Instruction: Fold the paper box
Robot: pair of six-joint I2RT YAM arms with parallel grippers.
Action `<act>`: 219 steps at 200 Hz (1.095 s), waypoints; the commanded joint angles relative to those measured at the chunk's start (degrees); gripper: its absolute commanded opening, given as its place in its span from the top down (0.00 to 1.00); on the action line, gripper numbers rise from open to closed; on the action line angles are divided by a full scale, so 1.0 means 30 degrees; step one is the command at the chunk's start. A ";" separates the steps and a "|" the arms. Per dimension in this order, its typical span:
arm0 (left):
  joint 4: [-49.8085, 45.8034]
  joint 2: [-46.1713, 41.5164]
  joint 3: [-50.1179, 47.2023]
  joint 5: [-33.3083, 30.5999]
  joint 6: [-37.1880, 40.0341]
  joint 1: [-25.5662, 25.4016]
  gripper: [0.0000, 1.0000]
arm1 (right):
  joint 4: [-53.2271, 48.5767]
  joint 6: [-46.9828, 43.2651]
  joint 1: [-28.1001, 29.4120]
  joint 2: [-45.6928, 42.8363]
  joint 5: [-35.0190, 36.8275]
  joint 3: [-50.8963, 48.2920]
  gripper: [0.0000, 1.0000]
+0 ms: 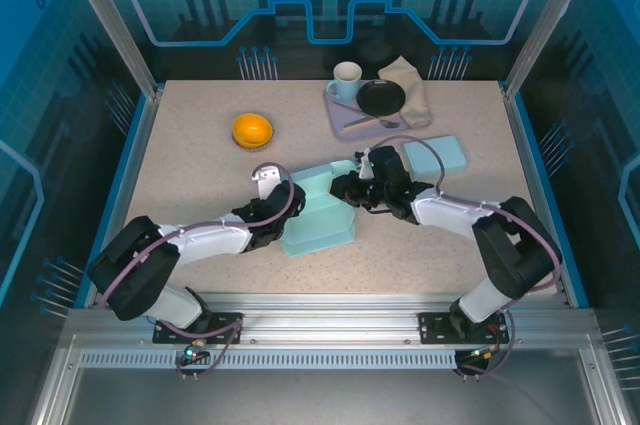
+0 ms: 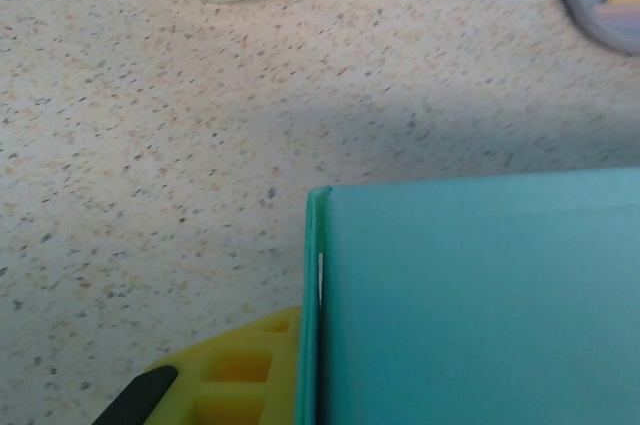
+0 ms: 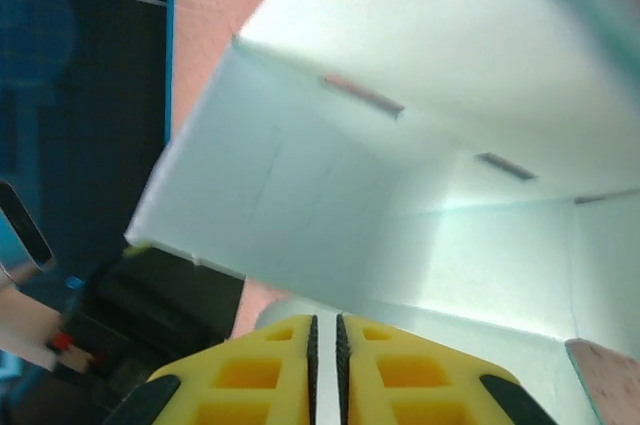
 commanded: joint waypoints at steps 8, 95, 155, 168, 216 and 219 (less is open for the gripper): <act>-0.0288 0.0058 0.0680 -0.0498 -0.1002 -0.0150 0.86 | -0.6403 -0.4014 -0.0274 -0.1475 0.2242 0.0887 0.84; -0.0190 0.0325 0.0851 -0.0108 -0.0662 -0.0160 0.86 | -0.8230 -0.7888 -0.1410 -0.2083 0.4867 0.1554 0.85; 0.1534 0.0203 0.0263 0.1249 0.0050 -0.0149 0.86 | -0.7934 -0.7990 -0.1844 -0.0860 0.5715 0.2192 0.86; 0.1859 0.0140 0.0131 0.1607 0.0153 -0.0149 0.86 | -0.7903 -0.8106 -0.1880 -0.0540 0.5829 0.2401 0.85; 0.2102 0.0118 0.0085 0.2014 0.0228 -0.0149 0.86 | -0.7042 -0.8373 -0.1938 -0.0141 0.4803 0.2586 0.86; 0.2092 0.0140 0.0086 0.2009 0.0227 -0.0160 0.86 | -0.6785 -0.8352 -0.1953 -0.0194 0.4483 0.2517 0.86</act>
